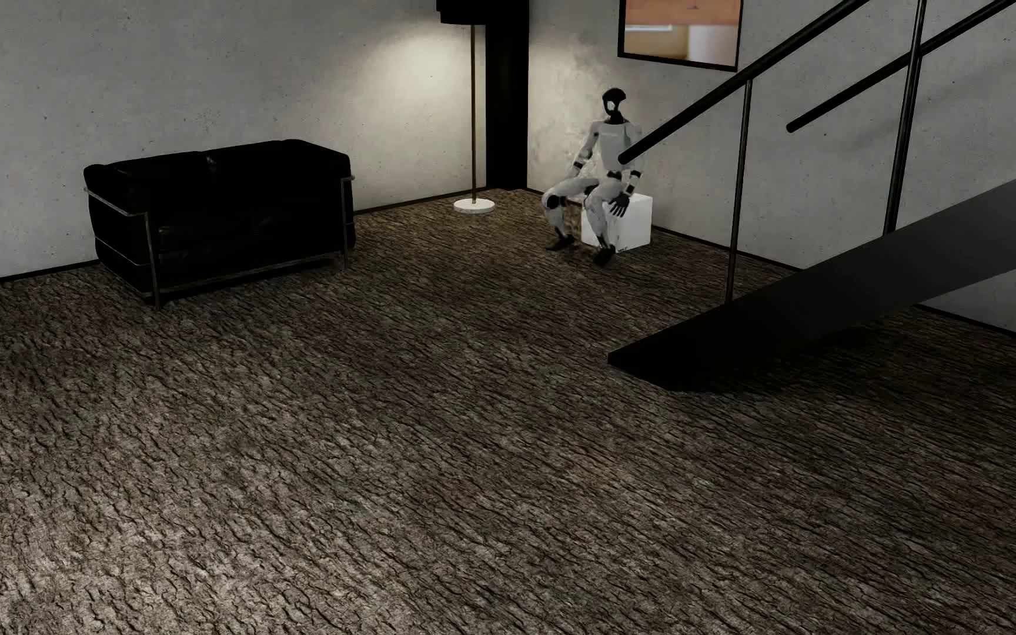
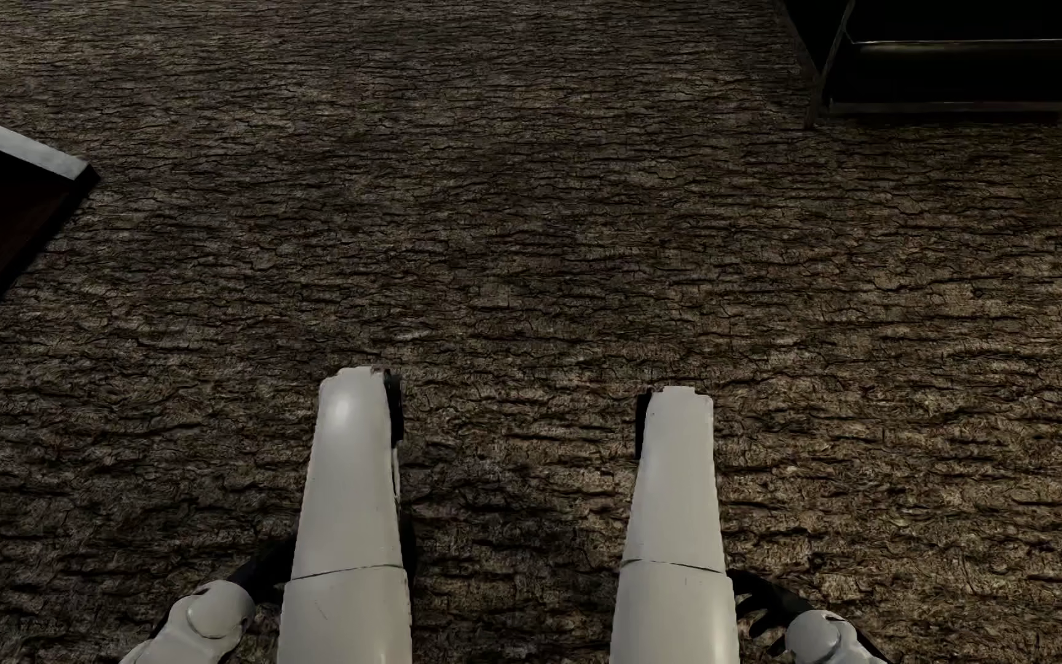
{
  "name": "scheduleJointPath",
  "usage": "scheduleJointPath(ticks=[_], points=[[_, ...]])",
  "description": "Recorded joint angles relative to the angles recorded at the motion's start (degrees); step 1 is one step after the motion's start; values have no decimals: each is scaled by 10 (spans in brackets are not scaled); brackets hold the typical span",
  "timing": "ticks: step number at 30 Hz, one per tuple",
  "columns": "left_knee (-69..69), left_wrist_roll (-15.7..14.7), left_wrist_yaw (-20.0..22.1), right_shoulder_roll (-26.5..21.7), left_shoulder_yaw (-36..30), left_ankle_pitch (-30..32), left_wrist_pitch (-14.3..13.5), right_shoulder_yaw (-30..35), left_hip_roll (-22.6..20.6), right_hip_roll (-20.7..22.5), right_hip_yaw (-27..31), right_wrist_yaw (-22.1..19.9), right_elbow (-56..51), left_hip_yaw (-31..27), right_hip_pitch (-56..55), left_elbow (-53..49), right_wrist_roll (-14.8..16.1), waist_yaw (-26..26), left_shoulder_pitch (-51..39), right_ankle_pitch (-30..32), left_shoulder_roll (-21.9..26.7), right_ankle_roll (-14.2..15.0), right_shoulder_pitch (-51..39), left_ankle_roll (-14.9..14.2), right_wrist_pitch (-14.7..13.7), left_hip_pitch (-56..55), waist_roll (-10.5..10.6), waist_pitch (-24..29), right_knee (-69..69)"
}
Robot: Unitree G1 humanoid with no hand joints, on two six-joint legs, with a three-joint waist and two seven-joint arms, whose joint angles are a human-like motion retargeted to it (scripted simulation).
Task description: Rise from the white box
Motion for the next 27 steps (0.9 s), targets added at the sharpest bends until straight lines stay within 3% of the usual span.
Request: scheduleJointPath(ticks=[2,3,7,11,15,16,19,22,25,26,27], points=[[-1,61,-35,9,-8,3,-19,-21,-2,5,0,19,24,0,4,43,-36,1,25,2,-9,-4,44,2,-11,1,-2,-5,-2],[-2,71,-44,14,-2,4,-17,-31,-2,7,0,24,28,0,5,52,-35,0,43,4,-17,-5,64,2,-6,3,-2,-5,-2],[-7,53,-44,34,22,8,-2,-60,-2,4,-1,21,19,2,13,60,-4,1,93,8,-41,-6,119,1,7,13,0,-5,-6],[-8,48,-47,49,21,9,-9,-43,-1,4,-2,34,-24,2,23,24,-22,1,111,8,-51,-7,133,1,-6,25,0,-9,-6],[-9,39,-38,49,16,8,-11,-32,-4,6,-1,26,-51,2,26,19,-19,0,102,7,-53,-11,119,1,-16,31,2,-12,-4],[-9,37,-35,47,16,8,-10,-32,-6,6,-1,28,-53,2,27,18,-7,0,100,7,-51,-11,114,2,-12,32,2,-12,-4],[-9,-19,8,24,41,9,-1,-45,-4,8,0,-25,-90,2,26,-34,53,-1,111,7,-30,-12,110,1,4,34,3,-13,-2],[-8,-92,89,-33,68,12,-5,-42,-3,9,2,-109,-244,0,27,-176,95,0,115,-1,10,-10,103,-3,1,34,6,-10,0],[-9,-110,157,-106,56,25,-33,21,4,12,2,-192,-389,3,23,-337,77,-1,66,-36,66,-27,25,-15,-18,26,5,-1,5],[-7,-108,174,-130,38,30,-47,57,7,14,3,-204,-422,3,20,-379,59,-1,37,-43,89,-30,-21,-19,-34,21,6,3,7],[-7,-100,162,-159,21,34,-43,98,10,16,3,-199,-459,4,17,-422,44,-1,10,-46,117,-32,-65,-23,-24,17,4,7,7]])
